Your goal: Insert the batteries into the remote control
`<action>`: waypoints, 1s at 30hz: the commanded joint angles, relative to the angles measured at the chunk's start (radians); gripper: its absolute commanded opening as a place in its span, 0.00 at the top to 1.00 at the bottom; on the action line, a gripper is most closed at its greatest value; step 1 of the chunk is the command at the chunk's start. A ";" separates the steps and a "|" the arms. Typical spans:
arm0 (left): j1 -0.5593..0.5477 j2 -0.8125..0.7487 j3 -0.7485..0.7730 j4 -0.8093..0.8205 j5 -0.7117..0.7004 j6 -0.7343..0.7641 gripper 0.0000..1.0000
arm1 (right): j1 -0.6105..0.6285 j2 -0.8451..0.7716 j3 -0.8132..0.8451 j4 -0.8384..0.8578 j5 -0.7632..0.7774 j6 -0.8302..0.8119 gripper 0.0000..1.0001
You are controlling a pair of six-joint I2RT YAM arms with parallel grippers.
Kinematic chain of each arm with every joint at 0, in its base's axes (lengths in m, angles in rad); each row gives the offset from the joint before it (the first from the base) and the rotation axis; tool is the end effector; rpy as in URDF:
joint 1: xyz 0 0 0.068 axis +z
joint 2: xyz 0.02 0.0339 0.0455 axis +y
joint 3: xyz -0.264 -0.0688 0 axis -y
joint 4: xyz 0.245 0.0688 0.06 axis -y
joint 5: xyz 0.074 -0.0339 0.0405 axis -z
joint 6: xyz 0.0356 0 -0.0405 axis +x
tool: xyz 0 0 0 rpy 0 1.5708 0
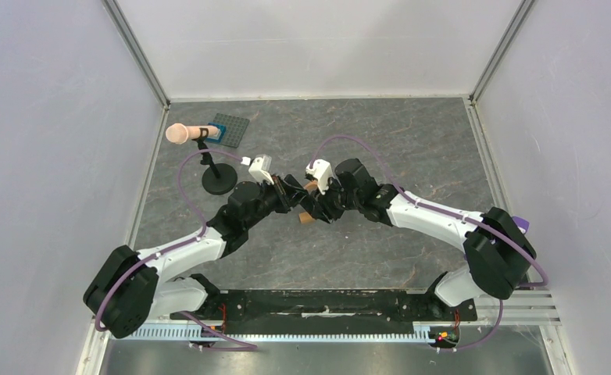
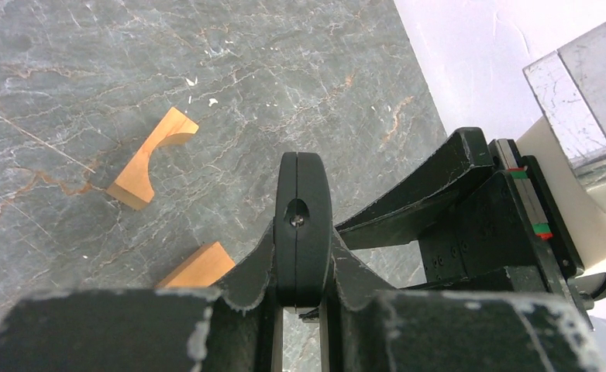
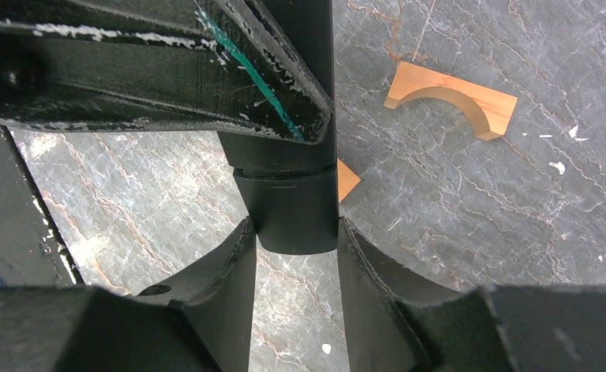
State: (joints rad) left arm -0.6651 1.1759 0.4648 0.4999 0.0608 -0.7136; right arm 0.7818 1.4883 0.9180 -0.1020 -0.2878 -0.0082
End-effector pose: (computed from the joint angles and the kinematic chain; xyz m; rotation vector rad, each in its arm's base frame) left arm 0.1956 -0.1562 0.2198 0.0006 1.9056 -1.0241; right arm 0.2210 0.2337 0.2275 -1.0378 2.0699 0.7301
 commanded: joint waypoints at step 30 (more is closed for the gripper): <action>-0.014 -0.004 0.091 0.196 0.381 -0.127 0.98 | 0.010 0.015 0.131 0.034 -0.016 0.108 0.81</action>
State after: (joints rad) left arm -0.6434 1.1793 0.4847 0.4690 0.1921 -0.7689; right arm 0.7815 1.4876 0.9897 -0.2550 -0.3187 0.0689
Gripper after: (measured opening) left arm 0.206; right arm 0.405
